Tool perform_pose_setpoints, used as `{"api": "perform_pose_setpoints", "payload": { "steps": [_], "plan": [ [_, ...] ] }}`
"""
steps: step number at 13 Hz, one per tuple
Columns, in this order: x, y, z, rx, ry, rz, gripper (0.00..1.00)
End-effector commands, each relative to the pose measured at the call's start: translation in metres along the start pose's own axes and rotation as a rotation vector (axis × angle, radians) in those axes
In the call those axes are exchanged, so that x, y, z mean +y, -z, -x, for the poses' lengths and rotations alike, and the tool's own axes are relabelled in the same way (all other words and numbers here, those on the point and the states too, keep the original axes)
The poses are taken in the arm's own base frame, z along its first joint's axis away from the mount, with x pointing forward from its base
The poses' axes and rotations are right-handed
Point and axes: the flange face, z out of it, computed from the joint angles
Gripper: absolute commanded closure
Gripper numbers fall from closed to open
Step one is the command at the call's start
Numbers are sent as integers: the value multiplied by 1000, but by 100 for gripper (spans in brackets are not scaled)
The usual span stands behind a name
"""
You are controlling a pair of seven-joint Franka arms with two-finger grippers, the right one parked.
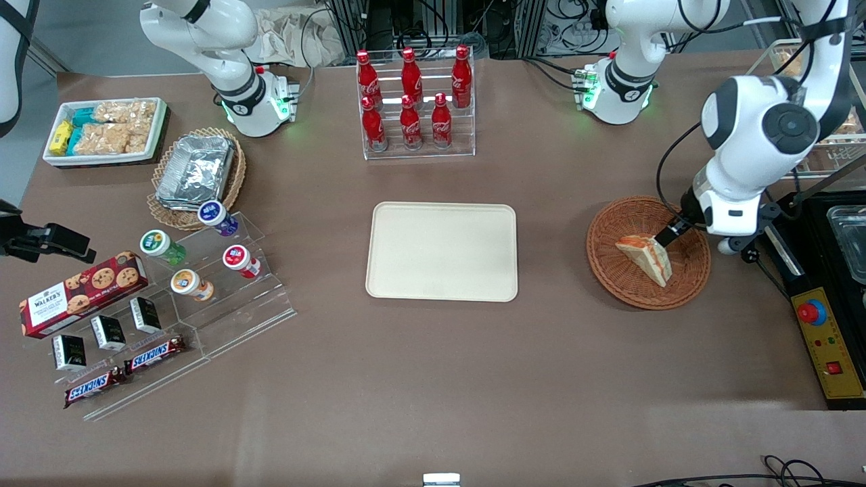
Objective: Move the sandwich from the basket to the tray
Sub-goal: 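Move the left gripper over the wicker basket and lower toward the sandwich, then close the left gripper on the wrapped sandwich's edge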
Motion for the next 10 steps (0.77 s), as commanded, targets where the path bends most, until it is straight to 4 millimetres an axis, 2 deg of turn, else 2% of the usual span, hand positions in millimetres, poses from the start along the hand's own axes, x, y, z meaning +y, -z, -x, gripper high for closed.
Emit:
{"api": "perform_pose_setpoints", "payload": {
  "steps": [1,7,10],
  "plan": [
    [-5,-29,5,18,34,16,0],
    [-22,-98,24,40,79,62,0],
    [-26,-108,26,36,81,59,0]
  ]
}}
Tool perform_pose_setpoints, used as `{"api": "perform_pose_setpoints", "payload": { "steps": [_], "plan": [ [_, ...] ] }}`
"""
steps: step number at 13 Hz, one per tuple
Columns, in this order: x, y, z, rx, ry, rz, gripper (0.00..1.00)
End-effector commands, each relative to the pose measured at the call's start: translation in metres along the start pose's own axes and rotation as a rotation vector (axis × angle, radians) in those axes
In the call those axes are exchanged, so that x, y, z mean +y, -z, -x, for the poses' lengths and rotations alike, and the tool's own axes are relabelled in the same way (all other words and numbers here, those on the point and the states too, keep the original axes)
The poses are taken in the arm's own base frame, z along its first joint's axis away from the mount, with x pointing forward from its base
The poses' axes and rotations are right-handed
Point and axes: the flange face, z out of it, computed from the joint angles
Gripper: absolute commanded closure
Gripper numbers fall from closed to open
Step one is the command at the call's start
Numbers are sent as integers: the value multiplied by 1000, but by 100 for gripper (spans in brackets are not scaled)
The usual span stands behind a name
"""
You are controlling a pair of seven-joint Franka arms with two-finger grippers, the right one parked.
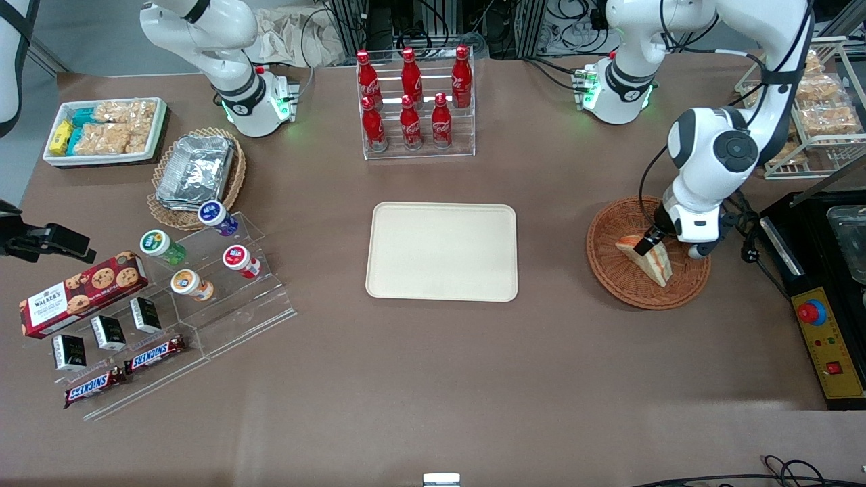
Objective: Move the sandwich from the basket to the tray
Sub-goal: 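Close the left gripper on the wrapped sandwich's edge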
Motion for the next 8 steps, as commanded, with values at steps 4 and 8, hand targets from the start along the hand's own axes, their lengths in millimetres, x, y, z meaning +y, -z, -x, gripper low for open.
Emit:
{"api": "perform_pose_setpoints", "payload": {
  "steps": [4,8],
  "plan": [
    [-1,-21,0,20,19,28,72],
    [-2,-15,-7,30,40,37,100]
  ]
}}
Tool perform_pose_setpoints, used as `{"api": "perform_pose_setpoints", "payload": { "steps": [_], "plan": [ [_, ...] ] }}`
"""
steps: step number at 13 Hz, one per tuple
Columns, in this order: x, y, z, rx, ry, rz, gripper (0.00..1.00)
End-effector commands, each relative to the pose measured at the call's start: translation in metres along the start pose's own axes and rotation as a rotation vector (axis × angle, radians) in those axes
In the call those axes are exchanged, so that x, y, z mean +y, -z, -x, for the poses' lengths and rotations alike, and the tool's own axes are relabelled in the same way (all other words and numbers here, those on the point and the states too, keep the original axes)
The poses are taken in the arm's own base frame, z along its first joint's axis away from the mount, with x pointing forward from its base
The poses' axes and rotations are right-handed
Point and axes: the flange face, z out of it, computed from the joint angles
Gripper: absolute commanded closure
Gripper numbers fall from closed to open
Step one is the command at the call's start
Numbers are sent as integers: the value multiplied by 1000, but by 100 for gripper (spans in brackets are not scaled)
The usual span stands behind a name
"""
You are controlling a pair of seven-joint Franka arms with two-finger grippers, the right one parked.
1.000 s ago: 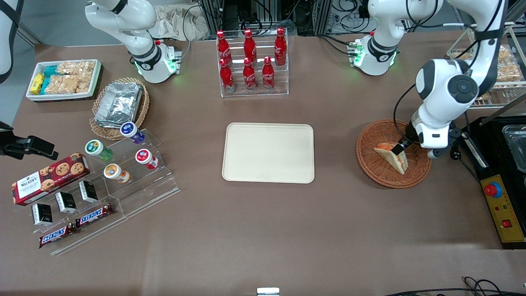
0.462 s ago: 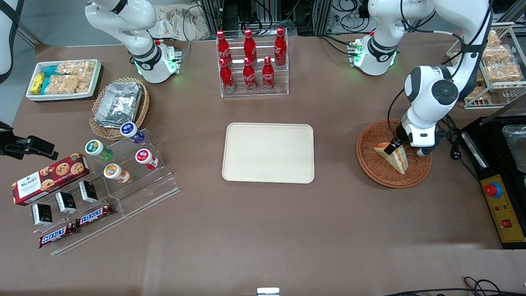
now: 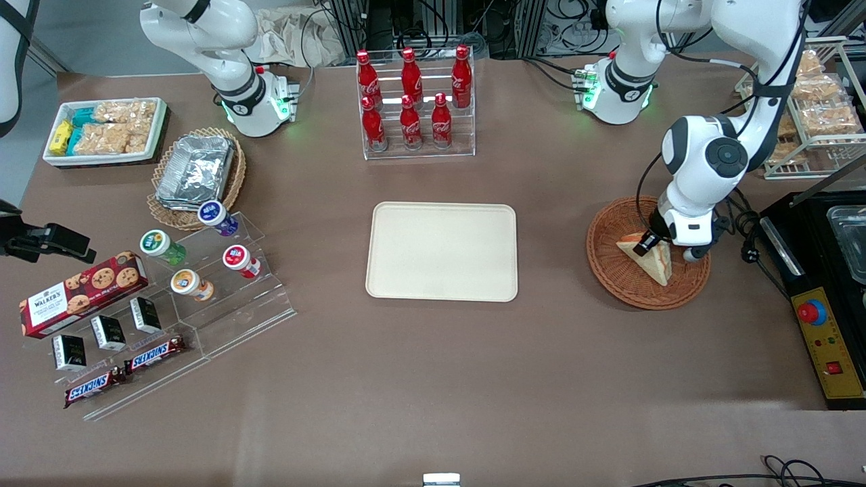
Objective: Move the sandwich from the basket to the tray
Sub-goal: 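Lift the sandwich and carry it with the left gripper to the tray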
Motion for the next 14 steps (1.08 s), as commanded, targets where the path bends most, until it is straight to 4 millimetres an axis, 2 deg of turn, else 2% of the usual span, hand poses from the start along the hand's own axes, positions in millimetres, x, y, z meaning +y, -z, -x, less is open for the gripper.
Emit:
{"api": "perform_pose_setpoints", "payload": {
  "steps": [1,5,7,8,10,12,14],
  "plan": [
    [2,10,-6,22,49,22,100],
    [19,60,-13,32,27,20,100],
    [31,94,-18,34,5,6,100],
    [45,114,-16,23,-31,-12,100],
    [79,175,-19,-20,-116,-76,100],
    [111,238,-13,-47,-172,-101,100],
    [129,283,-1,-41,-225,-86,100]
  ]
}}
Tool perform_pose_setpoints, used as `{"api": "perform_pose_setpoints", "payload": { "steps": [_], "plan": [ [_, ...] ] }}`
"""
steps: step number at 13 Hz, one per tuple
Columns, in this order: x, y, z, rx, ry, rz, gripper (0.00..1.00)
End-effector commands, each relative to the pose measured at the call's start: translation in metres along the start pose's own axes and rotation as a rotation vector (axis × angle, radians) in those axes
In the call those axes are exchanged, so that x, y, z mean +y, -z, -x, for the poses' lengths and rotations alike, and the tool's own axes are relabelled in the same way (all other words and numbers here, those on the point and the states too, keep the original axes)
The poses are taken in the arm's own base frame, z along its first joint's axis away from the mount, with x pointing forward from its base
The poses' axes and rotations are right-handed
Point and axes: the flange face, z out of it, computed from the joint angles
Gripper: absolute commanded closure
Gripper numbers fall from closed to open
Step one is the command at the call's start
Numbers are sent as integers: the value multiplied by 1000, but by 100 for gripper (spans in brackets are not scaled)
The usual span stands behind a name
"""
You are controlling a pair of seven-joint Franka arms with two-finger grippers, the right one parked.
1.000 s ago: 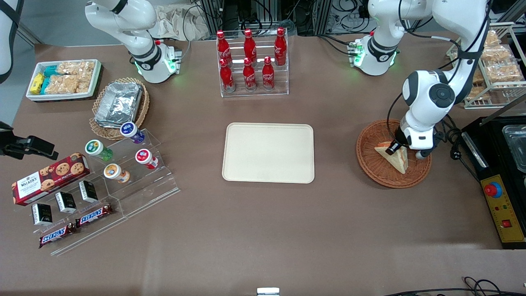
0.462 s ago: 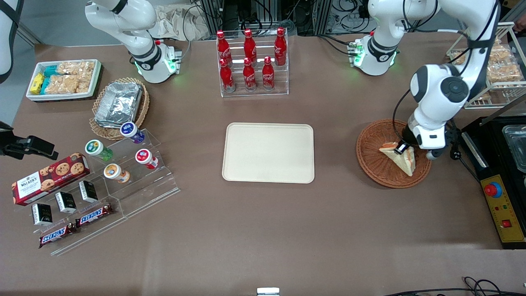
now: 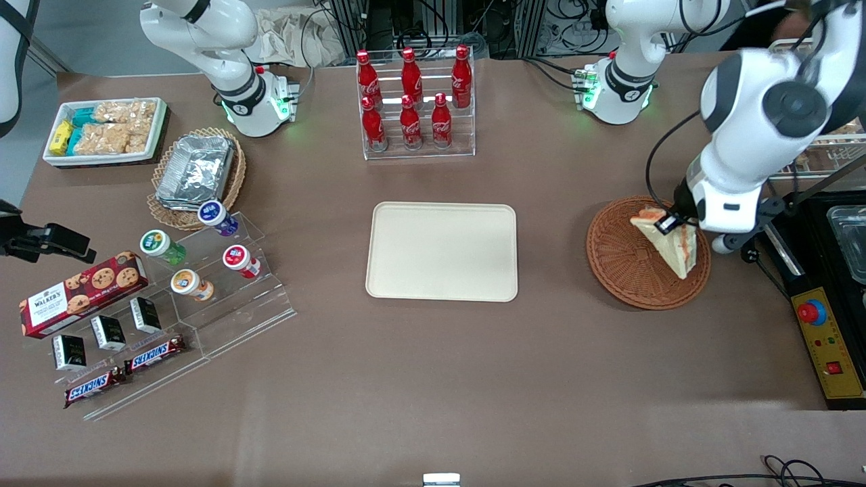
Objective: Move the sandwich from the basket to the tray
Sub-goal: 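Lift the sandwich and carry it with the left gripper to the tray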
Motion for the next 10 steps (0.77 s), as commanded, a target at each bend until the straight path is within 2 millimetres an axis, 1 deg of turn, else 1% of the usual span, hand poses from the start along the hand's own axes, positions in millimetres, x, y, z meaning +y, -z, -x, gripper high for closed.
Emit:
{"api": "perform_pose_setpoints", "payload": {
  "steps": [1,2,3,4,5,6,8,9,10],
  "plan": [
    [26,52,14,3,-110,4,100],
    [39,70,28,12,-149,12,100],
    [55,84,48,26,-193,23,100],
    [70,92,68,37,-240,33,100],
    [82,93,87,42,-285,34,100],
    [95,90,108,44,-349,33,100],
    [121,74,137,40,-438,25,100],
    [132,60,145,40,-455,39,100],
    [142,37,155,48,-471,62,100]
  ]
}}
